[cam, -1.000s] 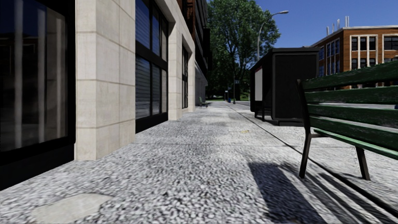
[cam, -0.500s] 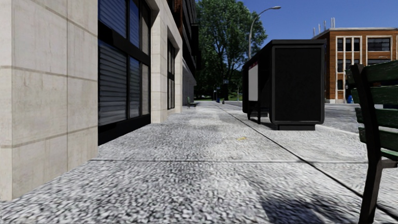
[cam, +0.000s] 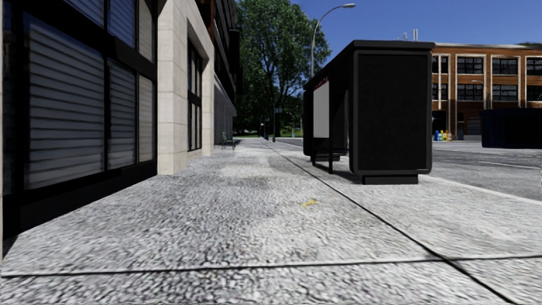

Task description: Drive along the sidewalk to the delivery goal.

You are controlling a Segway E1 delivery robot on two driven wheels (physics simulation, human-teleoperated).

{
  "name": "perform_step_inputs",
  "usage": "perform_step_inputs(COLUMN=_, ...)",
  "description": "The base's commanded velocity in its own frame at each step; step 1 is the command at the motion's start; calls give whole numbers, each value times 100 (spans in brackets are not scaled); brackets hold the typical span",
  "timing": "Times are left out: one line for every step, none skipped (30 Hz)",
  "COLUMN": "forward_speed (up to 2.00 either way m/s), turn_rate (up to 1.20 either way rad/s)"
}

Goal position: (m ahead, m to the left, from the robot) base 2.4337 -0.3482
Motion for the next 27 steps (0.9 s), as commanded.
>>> perform_step_inputs(forward_speed=184, turn_rate=-35)
perform_step_inputs(forward_speed=184, turn_rate=-35)
perform_step_inputs(forward_speed=184, turn_rate=-35)
perform_step_inputs(forward_speed=184, turn_rate=-35)
perform_step_inputs(forward_speed=184, turn_rate=-37)
perform_step_inputs(forward_speed=184, turn_rate=-39)
perform_step_inputs(forward_speed=184, turn_rate=-39)
perform_step_inputs(forward_speed=184, turn_rate=-40)
perform_step_inputs(forward_speed=180, turn_rate=-42)
perform_step_inputs(forward_speed=176, turn_rate=-47)
perform_step_inputs(forward_speed=166, turn_rate=-48)
perform_step_inputs(forward_speed=166, turn_rate=-48)
perform_step_inputs(forward_speed=160, turn_rate=-48)
perform_step_inputs(forward_speed=156, turn_rate=-48)
perform_step_inputs(forward_speed=153, turn_rate=-48)
perform_step_inputs(forward_speed=151, turn_rate=-48)
perform_step_inputs(forward_speed=151, turn_rate=-48)
perform_step_inputs(forward_speed=146, turn_rate=-48)
perform_step_inputs(forward_speed=142, turn_rate=-48)
perform_step_inputs(forward_speed=139, turn_rate=-48)
perform_step_inputs(forward_speed=137, turn_rate=-48)
perform_step_inputs(forward_speed=137, turn_rate=-48)
perform_step_inputs(forward_speed=136, turn_rate=-48)
perform_step_inputs(forward_speed=134, turn_rate=-48)
perform_step_inputs(forward_speed=133, turn_rate=-48)
perform_step_inputs(forward_speed=133, turn_rate=-48)
perform_step_inputs(forward_speed=133, turn_rate=-48)
